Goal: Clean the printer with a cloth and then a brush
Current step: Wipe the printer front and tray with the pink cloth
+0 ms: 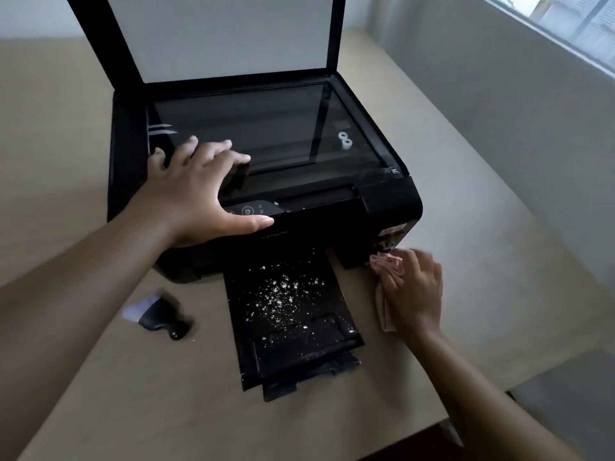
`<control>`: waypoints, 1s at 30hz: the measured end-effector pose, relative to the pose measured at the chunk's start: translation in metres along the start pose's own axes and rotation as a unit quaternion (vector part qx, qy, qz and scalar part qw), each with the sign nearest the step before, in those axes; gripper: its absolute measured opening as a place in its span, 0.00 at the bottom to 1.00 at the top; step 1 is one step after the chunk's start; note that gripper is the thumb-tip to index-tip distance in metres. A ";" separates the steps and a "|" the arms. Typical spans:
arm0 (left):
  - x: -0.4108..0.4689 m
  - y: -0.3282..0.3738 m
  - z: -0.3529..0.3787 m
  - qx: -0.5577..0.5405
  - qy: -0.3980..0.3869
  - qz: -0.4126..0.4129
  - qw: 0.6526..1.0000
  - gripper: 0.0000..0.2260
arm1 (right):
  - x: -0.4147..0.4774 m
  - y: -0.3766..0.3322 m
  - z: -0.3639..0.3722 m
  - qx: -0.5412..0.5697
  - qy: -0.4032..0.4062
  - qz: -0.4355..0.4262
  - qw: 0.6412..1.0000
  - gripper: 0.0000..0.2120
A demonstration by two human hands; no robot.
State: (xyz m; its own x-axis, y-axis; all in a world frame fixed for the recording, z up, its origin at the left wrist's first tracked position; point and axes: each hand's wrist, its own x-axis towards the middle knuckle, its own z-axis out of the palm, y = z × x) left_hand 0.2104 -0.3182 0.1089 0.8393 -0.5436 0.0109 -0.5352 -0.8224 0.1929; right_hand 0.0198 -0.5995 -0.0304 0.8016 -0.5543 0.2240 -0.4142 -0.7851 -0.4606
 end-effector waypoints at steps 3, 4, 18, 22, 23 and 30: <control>-0.001 0.000 0.000 0.000 0.005 0.000 1.000 0.48 | -0.009 0.002 0.009 -0.033 -0.086 0.014 0.996 0.19; -0.001 0.001 0.000 -0.001 0.005 0.001 1.000 0.47 | -0.012 0.002 0.010 0.001 -0.091 -0.001 0.996 0.17; -0.004 0.011 -0.003 -0.003 0.004 0.006 1.000 0.45 | -0.004 -0.048 -0.021 0.481 0.002 0.323 0.815 0.12; -0.032 0.016 -0.006 -0.041 0.088 0.026 0.995 0.37 | -0.025 -0.073 -0.060 0.495 0.003 0.301 0.815 0.19; -0.046 0.015 -0.004 -0.038 0.127 0.025 0.991 0.33 | -0.032 -0.086 -0.068 0.502 -0.013 0.283 0.817 0.19; -0.197 -0.046 0.032 -0.053 0.231 -0.136 0.962 0.20 | -0.083 -0.206 -0.049 0.476 -0.232 0.071 0.845 0.07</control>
State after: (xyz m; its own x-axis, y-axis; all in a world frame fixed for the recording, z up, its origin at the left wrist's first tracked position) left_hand 0.0672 -0.1786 0.0668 0.9133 -0.1571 0.3758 -0.2966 -0.8888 0.3493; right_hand 0.0174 -0.4054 0.0877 0.9472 -0.2826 -0.1514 -0.1629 -0.0178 -0.9865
